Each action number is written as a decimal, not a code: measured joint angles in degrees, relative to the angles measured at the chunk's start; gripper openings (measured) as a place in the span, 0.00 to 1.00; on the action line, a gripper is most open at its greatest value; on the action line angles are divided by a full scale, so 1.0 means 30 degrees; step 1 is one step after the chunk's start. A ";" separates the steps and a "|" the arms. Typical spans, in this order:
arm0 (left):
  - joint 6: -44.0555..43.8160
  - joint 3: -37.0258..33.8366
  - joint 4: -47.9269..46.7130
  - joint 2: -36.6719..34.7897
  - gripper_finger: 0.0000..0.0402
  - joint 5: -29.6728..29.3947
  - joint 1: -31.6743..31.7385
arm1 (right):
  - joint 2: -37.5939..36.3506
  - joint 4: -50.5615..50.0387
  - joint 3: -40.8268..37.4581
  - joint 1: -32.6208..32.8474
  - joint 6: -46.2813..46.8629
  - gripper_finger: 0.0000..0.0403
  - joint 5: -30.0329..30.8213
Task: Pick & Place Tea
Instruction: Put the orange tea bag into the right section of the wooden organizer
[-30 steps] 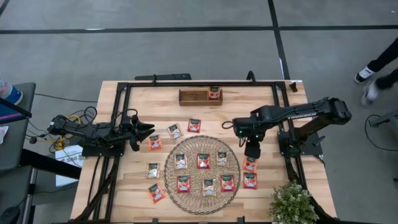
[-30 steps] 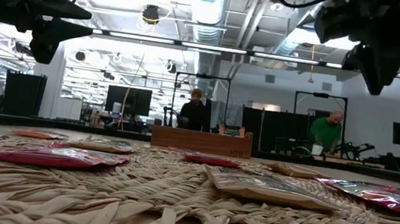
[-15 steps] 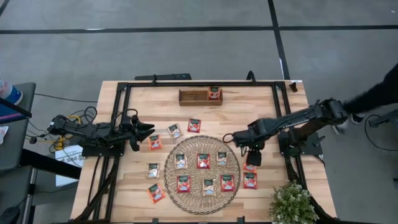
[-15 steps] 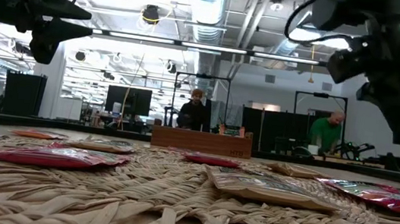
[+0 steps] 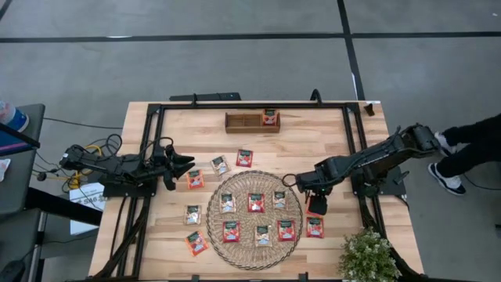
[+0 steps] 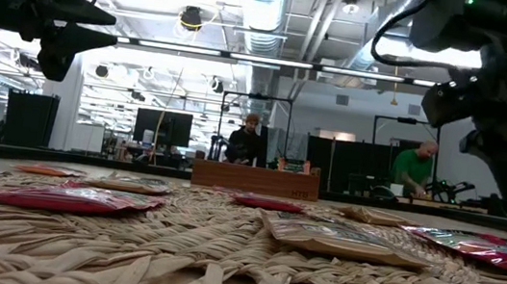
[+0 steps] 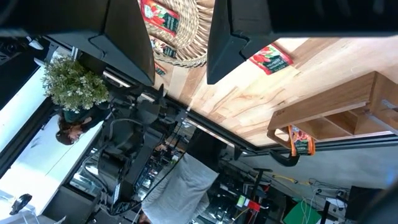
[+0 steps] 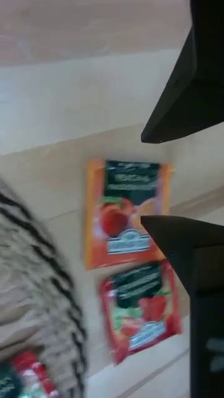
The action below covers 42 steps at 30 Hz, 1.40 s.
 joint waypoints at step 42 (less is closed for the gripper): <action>-0.0044 0.0000 0.0058 0.0005 0.34 0.0000 0.0000 | 0.1035 0.2382 -0.2258 -0.0023 0.1657 0.10 0.1625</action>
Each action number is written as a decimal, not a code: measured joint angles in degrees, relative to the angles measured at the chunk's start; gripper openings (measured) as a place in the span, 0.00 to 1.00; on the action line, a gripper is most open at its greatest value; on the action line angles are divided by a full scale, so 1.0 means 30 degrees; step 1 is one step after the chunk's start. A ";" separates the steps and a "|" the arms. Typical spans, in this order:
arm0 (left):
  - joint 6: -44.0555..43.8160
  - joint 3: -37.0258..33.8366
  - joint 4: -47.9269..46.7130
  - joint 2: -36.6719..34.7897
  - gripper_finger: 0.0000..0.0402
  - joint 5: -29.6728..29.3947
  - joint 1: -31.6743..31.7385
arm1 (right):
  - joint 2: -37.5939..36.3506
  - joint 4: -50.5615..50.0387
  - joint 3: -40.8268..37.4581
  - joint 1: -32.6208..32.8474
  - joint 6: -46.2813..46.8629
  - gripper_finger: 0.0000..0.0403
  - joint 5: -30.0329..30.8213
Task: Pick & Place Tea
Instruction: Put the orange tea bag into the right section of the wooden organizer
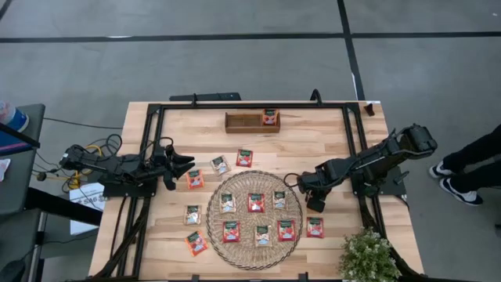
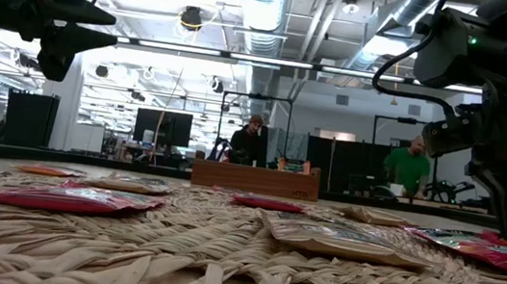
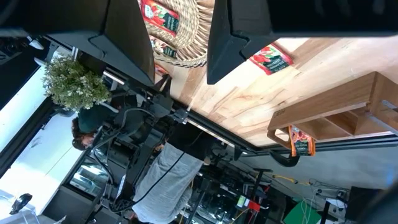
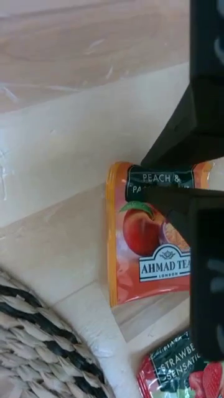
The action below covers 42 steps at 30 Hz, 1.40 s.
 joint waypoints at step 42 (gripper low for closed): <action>0.0015 0.0000 0.0007 0.0002 0.34 -0.0007 0.0000 | 0.0045 -1.1996 1.5492 -0.2178 -0.9261 0.00 1.6966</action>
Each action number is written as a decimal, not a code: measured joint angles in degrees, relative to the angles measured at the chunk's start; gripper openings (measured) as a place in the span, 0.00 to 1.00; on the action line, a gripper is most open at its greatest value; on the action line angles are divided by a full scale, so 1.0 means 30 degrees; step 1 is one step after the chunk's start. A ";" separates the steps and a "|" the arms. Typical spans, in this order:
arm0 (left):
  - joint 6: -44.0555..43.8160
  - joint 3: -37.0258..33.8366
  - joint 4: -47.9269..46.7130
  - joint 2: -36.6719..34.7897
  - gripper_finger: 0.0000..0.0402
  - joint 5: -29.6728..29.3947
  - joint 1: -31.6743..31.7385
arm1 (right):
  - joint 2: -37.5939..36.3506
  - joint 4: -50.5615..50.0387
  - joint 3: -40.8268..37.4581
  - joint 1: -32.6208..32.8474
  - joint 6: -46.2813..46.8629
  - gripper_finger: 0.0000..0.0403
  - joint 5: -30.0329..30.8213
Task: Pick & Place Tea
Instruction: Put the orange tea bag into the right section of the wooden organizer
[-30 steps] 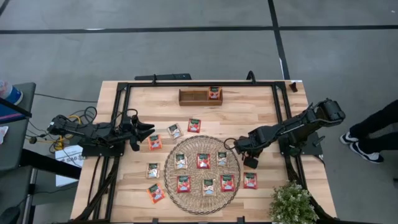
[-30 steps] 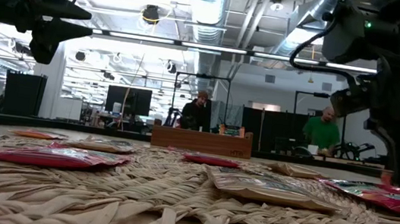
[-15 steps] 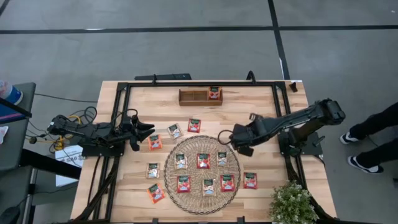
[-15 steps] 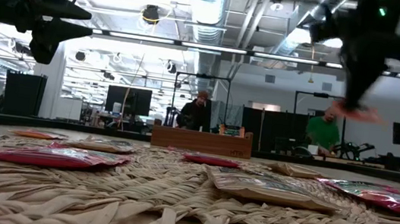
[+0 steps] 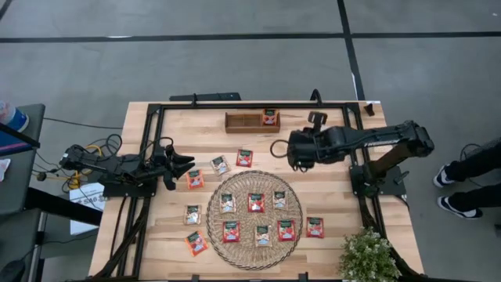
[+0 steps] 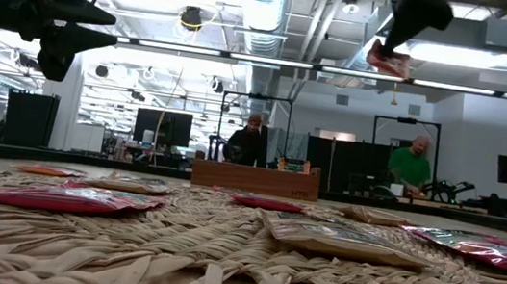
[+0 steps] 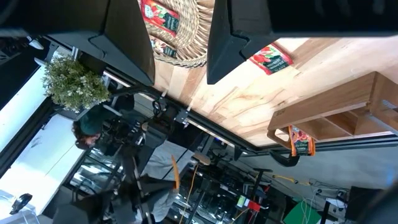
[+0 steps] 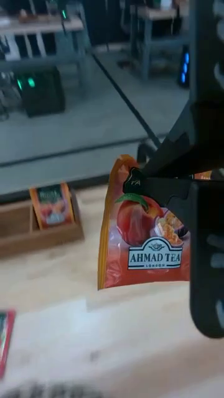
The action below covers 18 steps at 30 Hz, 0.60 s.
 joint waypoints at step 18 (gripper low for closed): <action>0.0000 0.0000 0.0000 -0.0007 0.34 -0.0007 -0.0007 | 0.1492 1.1148 0.0039 -0.5050 -1.2982 0.00 0.0437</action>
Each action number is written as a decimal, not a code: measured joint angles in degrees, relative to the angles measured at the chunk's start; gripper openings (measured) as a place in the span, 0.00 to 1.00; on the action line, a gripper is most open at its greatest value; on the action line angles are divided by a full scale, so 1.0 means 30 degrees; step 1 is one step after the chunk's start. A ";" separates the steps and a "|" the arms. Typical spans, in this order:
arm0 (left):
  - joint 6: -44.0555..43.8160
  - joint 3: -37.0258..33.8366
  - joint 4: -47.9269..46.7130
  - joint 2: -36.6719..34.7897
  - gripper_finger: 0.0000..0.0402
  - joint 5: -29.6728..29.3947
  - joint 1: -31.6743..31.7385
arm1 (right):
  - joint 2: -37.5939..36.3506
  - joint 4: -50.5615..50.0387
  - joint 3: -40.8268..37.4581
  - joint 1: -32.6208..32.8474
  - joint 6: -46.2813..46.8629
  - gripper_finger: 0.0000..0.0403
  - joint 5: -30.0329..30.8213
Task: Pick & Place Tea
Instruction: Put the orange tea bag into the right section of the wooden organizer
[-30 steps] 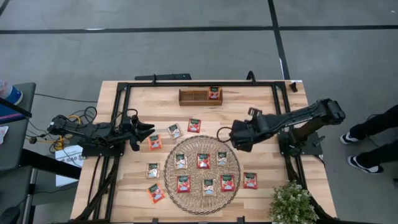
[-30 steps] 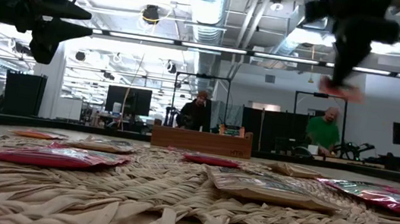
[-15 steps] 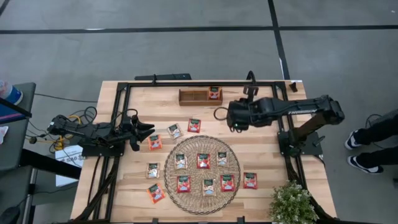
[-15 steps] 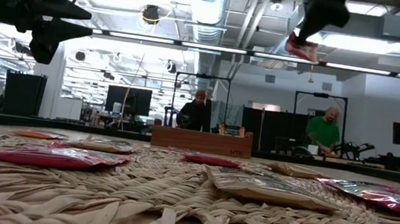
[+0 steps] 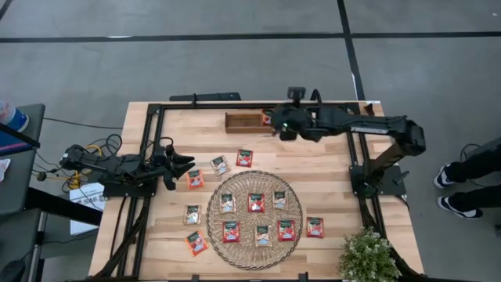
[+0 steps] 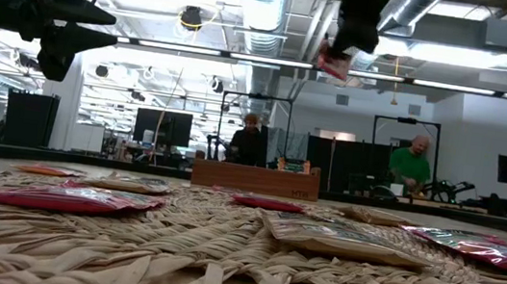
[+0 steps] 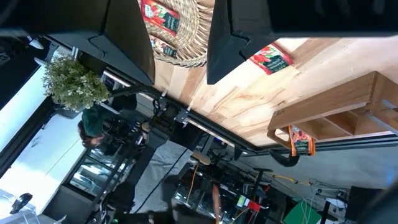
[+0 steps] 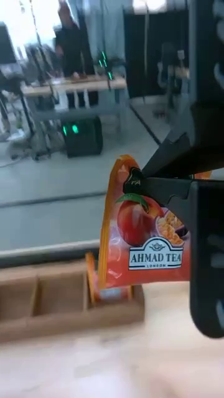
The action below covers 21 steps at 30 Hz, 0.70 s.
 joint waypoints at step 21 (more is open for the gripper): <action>0.0103 0.0000 -0.0022 0.0007 0.34 0.0130 0.0000 | 0.6610 0.6227 0.0059 -0.3305 -0.3424 0.00 -0.1067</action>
